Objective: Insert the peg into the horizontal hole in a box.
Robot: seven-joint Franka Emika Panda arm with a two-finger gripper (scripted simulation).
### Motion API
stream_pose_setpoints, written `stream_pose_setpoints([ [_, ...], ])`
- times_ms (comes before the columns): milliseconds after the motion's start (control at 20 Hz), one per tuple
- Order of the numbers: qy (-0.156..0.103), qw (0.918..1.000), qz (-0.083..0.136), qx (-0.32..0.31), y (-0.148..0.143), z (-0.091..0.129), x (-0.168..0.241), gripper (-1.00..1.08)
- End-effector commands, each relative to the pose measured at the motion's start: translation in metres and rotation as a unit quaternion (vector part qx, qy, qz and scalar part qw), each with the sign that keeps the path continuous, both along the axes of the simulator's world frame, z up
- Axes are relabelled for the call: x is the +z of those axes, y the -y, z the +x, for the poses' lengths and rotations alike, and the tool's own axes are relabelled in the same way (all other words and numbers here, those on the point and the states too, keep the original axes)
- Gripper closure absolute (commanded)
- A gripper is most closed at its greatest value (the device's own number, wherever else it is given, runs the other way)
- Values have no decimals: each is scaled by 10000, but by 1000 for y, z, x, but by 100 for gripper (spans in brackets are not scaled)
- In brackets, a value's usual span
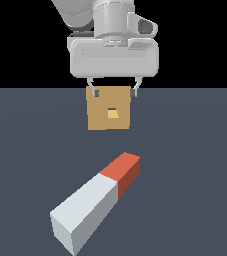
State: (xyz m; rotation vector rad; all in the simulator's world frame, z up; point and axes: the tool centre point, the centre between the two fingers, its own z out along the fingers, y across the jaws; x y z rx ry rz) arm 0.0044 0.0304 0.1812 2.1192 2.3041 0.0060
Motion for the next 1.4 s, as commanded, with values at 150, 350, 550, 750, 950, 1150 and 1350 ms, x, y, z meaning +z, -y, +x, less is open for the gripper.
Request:
stream_pose_setpoints([
  [150, -1, 10000, 0, -64, 4, 0, -2, -92],
  [350, -4, 9994, 1, -352, 19, 2, -11, -92],
  [550, -9, 9961, 3, -886, 49, 2, -28, -92],
  [750, -18, 9857, 7, -1683, 93, -4, -53, -92],
  [950, -27, 9690, 15, -2468, 135, -17, -79, -92],
  [1150, -35, 9530, 25, -3029, 164, -31, -97, -92],
  [1350, -40, 9428, 32, -3332, 179, -40, -108, -92],
])
